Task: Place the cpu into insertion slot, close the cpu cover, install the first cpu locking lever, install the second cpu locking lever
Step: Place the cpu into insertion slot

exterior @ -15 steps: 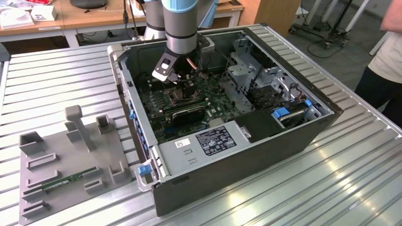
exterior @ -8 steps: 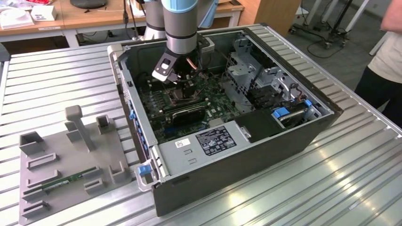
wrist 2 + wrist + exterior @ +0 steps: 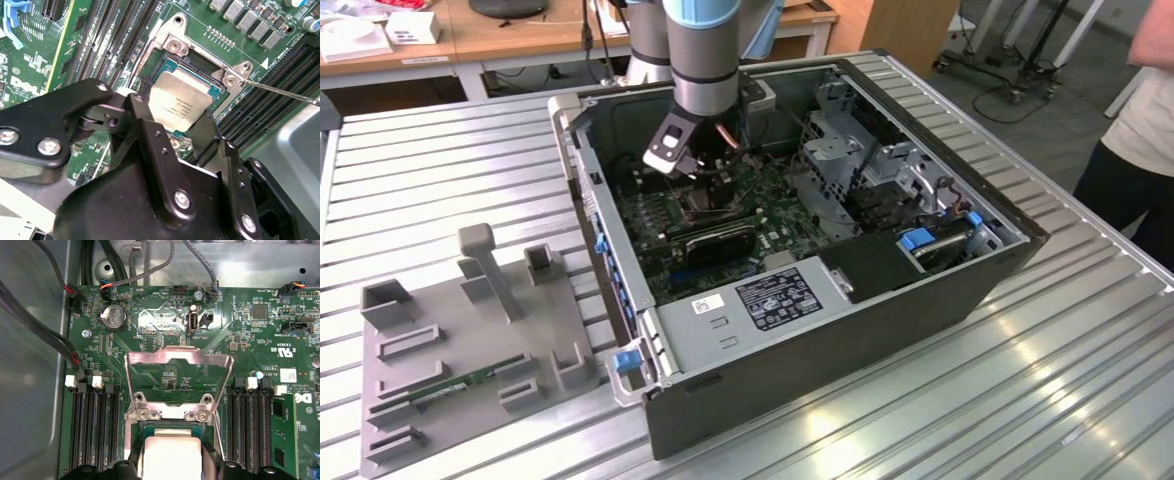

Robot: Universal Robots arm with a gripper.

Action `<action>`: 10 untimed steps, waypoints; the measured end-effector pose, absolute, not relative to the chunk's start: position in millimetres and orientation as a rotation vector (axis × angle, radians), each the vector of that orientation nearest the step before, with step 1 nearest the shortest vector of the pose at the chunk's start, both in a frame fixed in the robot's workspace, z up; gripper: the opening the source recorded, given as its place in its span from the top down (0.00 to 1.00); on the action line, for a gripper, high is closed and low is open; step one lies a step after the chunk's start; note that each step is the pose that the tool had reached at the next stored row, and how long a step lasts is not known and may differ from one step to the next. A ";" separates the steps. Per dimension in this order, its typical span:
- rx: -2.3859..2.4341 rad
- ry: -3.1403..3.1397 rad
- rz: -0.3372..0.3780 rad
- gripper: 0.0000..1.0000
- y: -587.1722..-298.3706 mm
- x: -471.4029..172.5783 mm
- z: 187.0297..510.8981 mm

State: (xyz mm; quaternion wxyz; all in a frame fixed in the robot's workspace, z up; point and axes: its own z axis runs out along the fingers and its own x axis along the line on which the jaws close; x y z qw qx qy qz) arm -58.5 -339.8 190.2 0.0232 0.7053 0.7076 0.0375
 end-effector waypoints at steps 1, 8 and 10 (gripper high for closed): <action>2.184 2.191 0.116 0.40 -339.7 -58.4 190.0; 2.183 2.191 0.114 0.33 -340.0 -58.6 190.5; 2.183 2.191 0.114 0.33 -340.0 -58.6 191.0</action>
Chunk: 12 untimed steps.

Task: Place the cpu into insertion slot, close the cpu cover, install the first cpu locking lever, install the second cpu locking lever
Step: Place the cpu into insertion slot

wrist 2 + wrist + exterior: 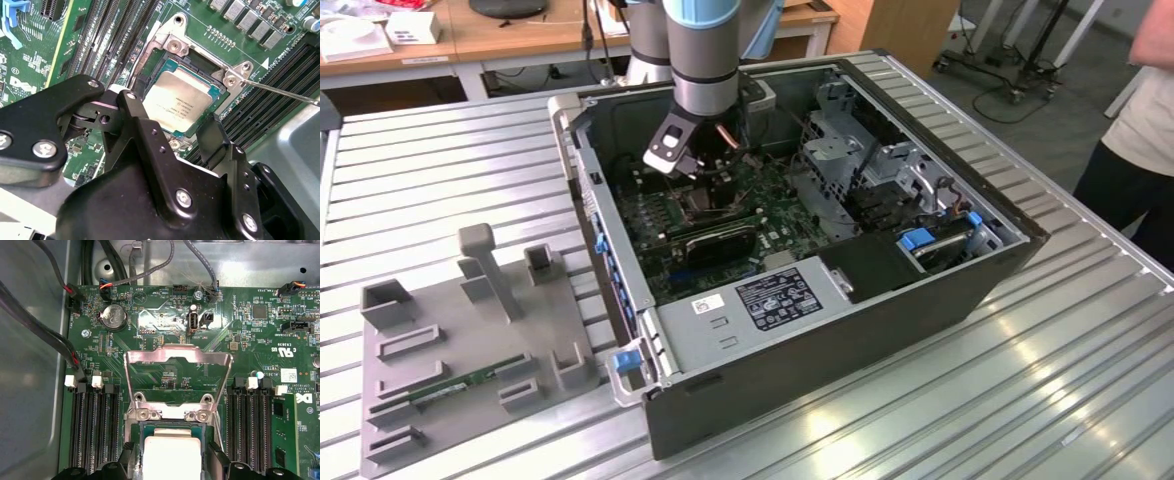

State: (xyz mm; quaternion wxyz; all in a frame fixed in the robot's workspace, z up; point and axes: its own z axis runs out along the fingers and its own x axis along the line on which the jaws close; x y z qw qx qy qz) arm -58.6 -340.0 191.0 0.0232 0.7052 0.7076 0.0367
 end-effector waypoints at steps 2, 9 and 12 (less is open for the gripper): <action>2.184 2.191 0.114 0.33 -340.0 -58.7 193.1; 2.184 2.191 0.114 0.33 -340.0 -58.7 201.7; 2.184 2.191 0.114 0.33 -340.0 -58.6 206.1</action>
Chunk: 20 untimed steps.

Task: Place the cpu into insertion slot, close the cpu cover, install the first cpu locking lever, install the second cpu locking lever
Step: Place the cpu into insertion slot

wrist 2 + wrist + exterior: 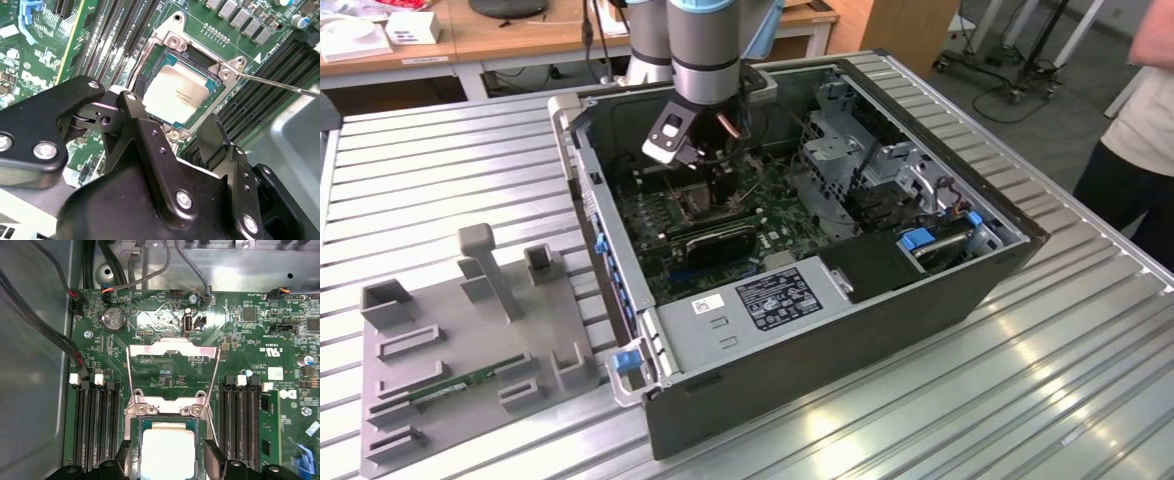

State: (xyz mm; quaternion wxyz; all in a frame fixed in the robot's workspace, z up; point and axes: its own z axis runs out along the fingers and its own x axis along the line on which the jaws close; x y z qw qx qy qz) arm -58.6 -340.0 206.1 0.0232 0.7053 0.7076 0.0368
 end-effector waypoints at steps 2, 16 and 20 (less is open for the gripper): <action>2.184 2.191 0.114 0.33 -340.0 -58.6 209.4; 2.184 2.191 0.114 0.33 -340.0 -58.6 228.1; 2.184 2.191 0.114 0.33 -340.0 -58.6 228.4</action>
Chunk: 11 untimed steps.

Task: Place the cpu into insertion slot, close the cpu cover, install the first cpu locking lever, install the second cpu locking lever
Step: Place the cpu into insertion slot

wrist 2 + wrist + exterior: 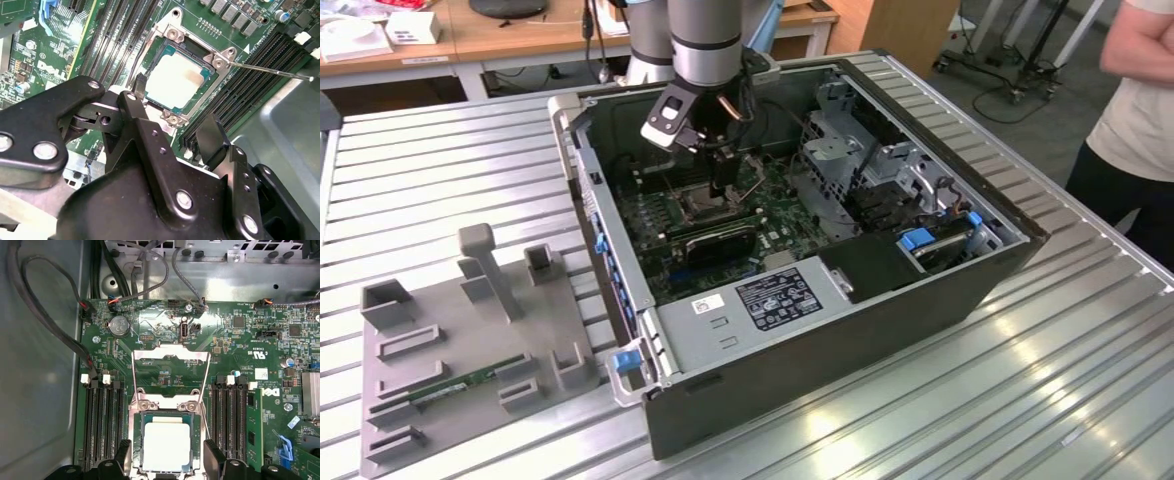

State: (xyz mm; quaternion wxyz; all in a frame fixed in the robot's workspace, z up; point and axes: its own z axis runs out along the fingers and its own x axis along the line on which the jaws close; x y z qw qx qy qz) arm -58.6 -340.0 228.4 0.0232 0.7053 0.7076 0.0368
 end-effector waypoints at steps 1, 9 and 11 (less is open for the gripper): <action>2.184 2.191 0.114 0.33 -340.0 -58.6 228.4; 2.183 2.191 0.114 0.33 -340.0 -58.6 233.1; 2.183 2.191 0.114 0.33 -340.0 -58.6 234.8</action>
